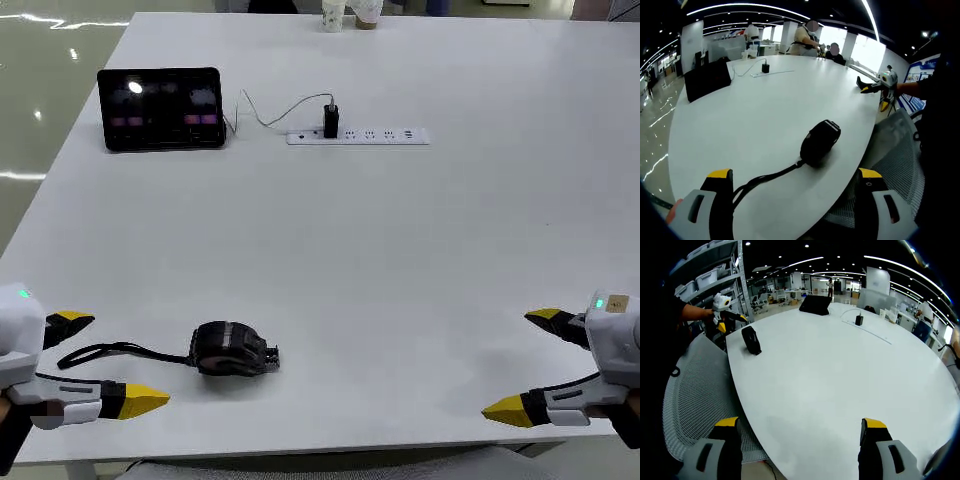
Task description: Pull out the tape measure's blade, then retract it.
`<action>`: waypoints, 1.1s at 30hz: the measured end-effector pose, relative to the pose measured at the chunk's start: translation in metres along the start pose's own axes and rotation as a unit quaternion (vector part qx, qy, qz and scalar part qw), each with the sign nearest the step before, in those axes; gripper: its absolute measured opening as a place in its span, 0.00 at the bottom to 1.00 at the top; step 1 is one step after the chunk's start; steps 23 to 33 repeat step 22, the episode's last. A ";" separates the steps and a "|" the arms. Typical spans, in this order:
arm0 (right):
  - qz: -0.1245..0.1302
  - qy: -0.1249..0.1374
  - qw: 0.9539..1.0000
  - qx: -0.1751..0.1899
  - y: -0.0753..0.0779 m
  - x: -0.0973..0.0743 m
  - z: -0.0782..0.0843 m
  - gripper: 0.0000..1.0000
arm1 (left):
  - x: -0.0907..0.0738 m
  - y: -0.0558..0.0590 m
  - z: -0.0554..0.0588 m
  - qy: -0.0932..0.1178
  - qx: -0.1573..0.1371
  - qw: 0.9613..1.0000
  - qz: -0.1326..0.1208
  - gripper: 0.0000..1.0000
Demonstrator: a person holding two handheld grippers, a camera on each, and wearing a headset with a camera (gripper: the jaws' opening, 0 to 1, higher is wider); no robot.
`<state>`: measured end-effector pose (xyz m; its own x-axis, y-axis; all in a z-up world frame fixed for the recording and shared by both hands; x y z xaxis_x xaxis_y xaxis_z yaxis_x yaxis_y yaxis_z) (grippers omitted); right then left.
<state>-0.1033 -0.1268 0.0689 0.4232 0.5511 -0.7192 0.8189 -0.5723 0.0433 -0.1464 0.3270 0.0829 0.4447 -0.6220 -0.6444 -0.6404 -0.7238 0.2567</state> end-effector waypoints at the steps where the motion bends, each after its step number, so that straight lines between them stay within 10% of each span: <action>1: 0.001 -0.001 1.000 -0.003 0.001 -0.001 0.001 0.99 | 0.000 0.000 0.001 -0.001 0.000 1.000 -0.001 0.99; 33: 0.011 -0.001 1.000 -0.013 0.012 -0.011 0.008 0.99 | 0.002 0.002 0.004 -0.015 0.006 1.000 0.004 0.99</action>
Point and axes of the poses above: the centre of the closed fingertips' face, and the gripper's own axes: x roughly forward along the fingers, y roughly to its right, z roughly out of its underside, the point moved 3 cm from there along -x, roughly backward along the fingers, and after that the axes turned 9 degrees about z, right-handed, at the moved point
